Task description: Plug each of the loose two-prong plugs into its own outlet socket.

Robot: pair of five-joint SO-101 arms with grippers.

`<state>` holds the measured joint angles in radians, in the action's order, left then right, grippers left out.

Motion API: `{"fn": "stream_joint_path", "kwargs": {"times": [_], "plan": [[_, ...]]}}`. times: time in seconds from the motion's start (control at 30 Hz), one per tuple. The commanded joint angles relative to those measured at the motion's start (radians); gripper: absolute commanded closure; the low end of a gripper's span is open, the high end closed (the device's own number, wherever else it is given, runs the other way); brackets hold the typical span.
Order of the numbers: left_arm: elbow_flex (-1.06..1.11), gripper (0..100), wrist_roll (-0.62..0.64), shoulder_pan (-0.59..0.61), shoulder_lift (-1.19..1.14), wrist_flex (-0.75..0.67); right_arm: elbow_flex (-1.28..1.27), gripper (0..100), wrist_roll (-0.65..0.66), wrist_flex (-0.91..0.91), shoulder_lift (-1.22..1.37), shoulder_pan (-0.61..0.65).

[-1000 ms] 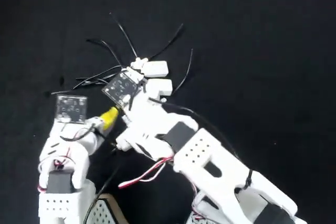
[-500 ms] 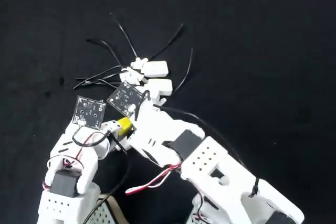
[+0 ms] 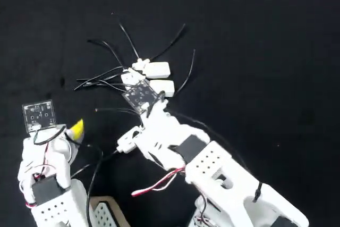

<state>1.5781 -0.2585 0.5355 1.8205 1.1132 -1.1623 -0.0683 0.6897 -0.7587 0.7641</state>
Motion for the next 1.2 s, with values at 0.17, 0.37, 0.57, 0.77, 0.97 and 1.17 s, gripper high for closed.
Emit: {"fn": "stream_joint_path", "kwargs": {"times": [0.17,0.37,0.57,0.77,0.97,1.17], "plan": [[0.045,65,-0.081,0.031,0.006,0.006,-0.209,98.6,-0.018,-0.436,-0.021,0.002],[0.054,65,-0.081,0.031,0.006,0.005,-0.209,98.6,-0.018,-0.439,-0.021,-0.005],[0.056,65,-0.094,0.031,0.006,0.005,-0.211,98.6,-0.018,-0.43,-0.021,-0.069],[0.056,65,-0.094,0.03,0.006,0.005,-0.214,98.6,-0.025,-0.43,-0.019,-0.066],[0.056,65,-0.094,0.03,0.006,0.003,-0.2,98.6,-0.044,-0.39,-0.022,-0.035],[0.076,65,-0.094,0.03,0.006,-0.028,-0.168,98.6,-0.052,-0.333,-0.022,-0.035]]}}
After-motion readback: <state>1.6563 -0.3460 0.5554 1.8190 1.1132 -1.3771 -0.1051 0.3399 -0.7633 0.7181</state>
